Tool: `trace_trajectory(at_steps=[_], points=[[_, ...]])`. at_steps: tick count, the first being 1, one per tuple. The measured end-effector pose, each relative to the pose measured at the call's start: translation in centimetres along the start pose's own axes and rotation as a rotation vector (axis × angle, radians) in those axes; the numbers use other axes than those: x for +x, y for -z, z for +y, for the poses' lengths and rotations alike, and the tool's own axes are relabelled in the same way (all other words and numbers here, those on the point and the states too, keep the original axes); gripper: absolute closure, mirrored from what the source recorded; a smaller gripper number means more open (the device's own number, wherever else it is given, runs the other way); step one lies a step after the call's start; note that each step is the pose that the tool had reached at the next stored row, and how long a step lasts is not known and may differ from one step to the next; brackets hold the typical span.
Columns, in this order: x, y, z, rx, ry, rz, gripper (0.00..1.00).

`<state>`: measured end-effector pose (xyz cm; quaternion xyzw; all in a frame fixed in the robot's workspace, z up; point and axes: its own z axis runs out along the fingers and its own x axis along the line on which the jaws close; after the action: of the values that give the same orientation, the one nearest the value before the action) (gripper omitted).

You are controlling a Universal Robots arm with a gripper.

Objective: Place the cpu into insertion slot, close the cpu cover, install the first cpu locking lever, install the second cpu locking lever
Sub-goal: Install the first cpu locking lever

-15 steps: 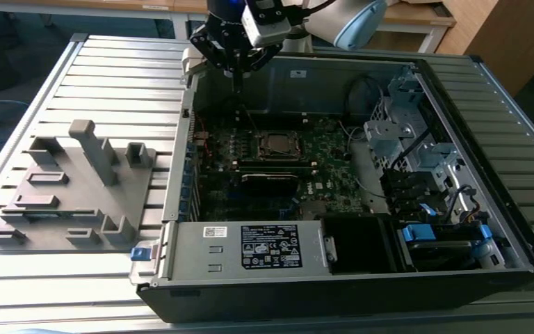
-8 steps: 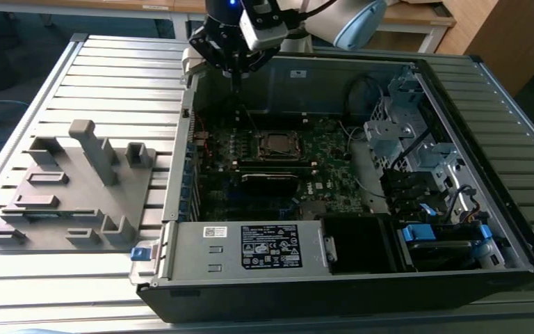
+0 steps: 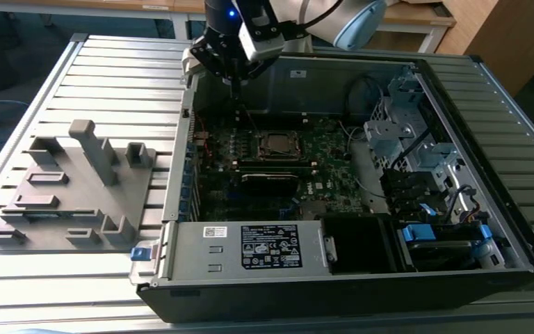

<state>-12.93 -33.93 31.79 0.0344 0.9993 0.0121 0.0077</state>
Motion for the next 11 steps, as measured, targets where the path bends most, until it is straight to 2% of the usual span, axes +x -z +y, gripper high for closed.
trace_trajectory(at_steps=[8, 10, 11], points=[[0.07, -0.25, 0.16, -0.0011, 0.0, 0.0, 0.9], [0.18, -0.3, 0.35, -0.0059, 0.0, 0.0004, 0.9], [0.25, -0.32, 0.4, -0.0126, 0.0, 0.0009, 0.9]])
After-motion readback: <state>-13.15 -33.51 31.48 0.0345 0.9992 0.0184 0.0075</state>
